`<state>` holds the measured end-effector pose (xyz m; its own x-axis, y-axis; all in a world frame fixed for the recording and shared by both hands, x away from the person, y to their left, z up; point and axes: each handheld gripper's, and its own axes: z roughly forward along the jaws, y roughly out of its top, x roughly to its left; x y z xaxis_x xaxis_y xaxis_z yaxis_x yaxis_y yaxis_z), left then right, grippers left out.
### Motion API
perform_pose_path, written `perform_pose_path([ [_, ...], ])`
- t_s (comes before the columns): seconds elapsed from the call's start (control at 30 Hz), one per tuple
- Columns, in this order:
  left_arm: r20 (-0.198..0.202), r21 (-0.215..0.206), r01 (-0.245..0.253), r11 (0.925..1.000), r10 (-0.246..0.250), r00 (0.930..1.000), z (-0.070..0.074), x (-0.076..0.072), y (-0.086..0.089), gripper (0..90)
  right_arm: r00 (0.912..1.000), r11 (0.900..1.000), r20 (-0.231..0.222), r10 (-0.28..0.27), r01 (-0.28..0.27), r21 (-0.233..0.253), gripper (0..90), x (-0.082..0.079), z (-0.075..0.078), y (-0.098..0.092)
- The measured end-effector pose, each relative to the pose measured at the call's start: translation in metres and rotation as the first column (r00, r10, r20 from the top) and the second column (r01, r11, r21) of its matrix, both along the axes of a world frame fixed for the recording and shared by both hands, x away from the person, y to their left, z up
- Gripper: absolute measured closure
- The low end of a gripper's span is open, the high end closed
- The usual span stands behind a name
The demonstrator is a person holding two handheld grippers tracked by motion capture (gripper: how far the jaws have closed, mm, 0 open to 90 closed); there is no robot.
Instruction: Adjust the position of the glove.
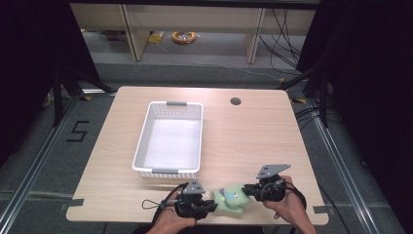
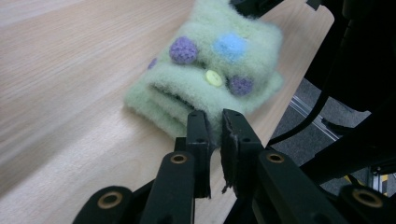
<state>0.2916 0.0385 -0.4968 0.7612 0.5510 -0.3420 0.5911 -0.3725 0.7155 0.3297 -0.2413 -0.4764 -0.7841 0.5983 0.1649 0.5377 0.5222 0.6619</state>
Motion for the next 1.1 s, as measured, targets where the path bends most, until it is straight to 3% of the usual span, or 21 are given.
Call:
perform_pose_path([
  [0.1,-0.009,-0.008,0.003,1.0000,-0.003,1.0000,0.000,0.000,0.000,78.3,0.9995,1.000,-0.030,-0.012,0.011,-0.022,76.4,-0.001,-0.001,-0.002],
  [0.2,0.002,-0.010,0.004,0.9999,-0.004,1.0000,0.002,0.000,0.000,78.2,0.9995,1.000,-0.019,-0.024,0.024,-0.007,75.6,-0.002,-0.003,-0.002],
  [0.27,0.001,-0.012,-0.001,0.9999,0.001,1.0000,0.002,0.000,-0.001,80.1,0.9999,1.000,-0.014,0.007,-0.007,-0.024,80.9,-0.004,-0.001,-0.003],
  [0.33,0.000,-0.003,-0.002,1.0000,0.002,1.0000,0.000,-0.002,-0.004,83.6,0.9999,1.000,-0.011,0.003,-0.003,-0.021,85.2,-0.006,0.001,-0.001],
  [0.43,0.013,-0.001,0.026,0.9997,-0.026,0.9996,0.003,-0.003,-0.006,85.6,1.0000,1.000,-0.005,0.004,-0.004,-0.015,86.9,-0.007,0.004,0.000],
  [0.47,0.019,-0.004,0.027,0.9996,-0.027,0.9995,0.008,-0.003,-0.004,86.2,1.0000,1.000,0.000,-0.003,0.003,0.018,87.2,-0.008,0.006,0.001],
  [0.53,0.027,-0.012,0.030,0.9995,-0.030,0.9992,0.010,-0.001,-0.002,86.4,1.0000,1.000,0.001,-0.001,0.001,0.010,87.2,-0.008,0.010,-0.001],
  [0.6,0.022,-0.038,0.012,0.9992,-0.011,0.9997,0.014,0.002,0.002,89.1,0.9999,1.000,0.012,0.000,0.000,0.024,87.2,-0.009,0.012,-0.002],
  [0.7,0.006,-0.046,-0.019,0.9987,0.020,0.9998,0.011,0.008,0.006,88.2,0.9999,1.000,-0.009,-0.012,0.012,0.023,87.1,-0.010,0.010,-0.001],
  [0.77,-0.015,-0.036,-0.031,0.9989,0.030,0.9994,0.006,0.011,0.007,86.1,0.9987,0.999,-0.041,-0.030,0.031,0.015,86.9,-0.010,0.006,0.001],
  [0.8,-0.036,-0.043,-0.027,0.9987,0.026,0.9990,0.004,0.011,0.007,83.6,0.9992,1.000,-0.030,-0.024,0.024,-0.011,86.6,-0.008,0.002,0.000],
  [0.83,-0.039,-0.038,-0.035,0.9987,0.034,0.9987,0.003,0.011,0.007,80.3,0.9991,0.999,-0.016,-0.040,0.040,0.022,86.1,-0.007,-0.003,0.001],
  [0.87,-0.050,-0.038,-0.029,0.9989,0.027,0.9984,0.002,0.011,0.007,78.1,0.9984,1.000,-0.048,-0.030,0.029,-0.009,85.6,-0.007,-0.002,-0.001],
  [0.9,-0.052,-0.041,-0.030,0.9987,0.027,0.9983,0.002,0.011,0.007,74.7,0.9981,0.999,-0.040,-0.047,0.047,0.001,84.0,-0.008,-0.003,-0.001],
  [0.93,-0.049,-0.038,-0.043,0.9984,0.041,0.9980,0.003,0.012,0.006,68.3,0.9972,0.999,-0.056,-0.049,0.048,-0.010,80.0,-0.009,-0.002,-0.003],
  [0.97,-0.052,-0.036,-0.044,0.9984,0.042,0.9978,0.002,0.014,0.007,65.8,0.9973,0.998,-0.030,-0.067,0.067,0.013,75.8,-0.009,-0.005,-0.002],
  [1.03,-0.056,-0.034,-0.064,0.9974,0.062,0.9965,0.002,0.014,0.007,59.9,0.9924,0.994,-0.057,-0.109,0.109,0.002,69.0,-0.009,-0.002,-0.005],
  [1.07,-0.081,-0.034,-0.085,0.9958,0.082,0.9933,0.000,0.017,0.010,58.1,0.9900,0.991,-0.050,-0.132,0.134,0.028,66.0,-0.010,-0.003,-0.005],
  [1.1,-0.081,-0.034,-0.085,0.9958,0.082,0.9933,0.000,0.017,0.010,56.4,0.9900,0.991,-0.050,-0.132,0.134,0.028,66.0,-0.010,-0.003,-0.005],
])
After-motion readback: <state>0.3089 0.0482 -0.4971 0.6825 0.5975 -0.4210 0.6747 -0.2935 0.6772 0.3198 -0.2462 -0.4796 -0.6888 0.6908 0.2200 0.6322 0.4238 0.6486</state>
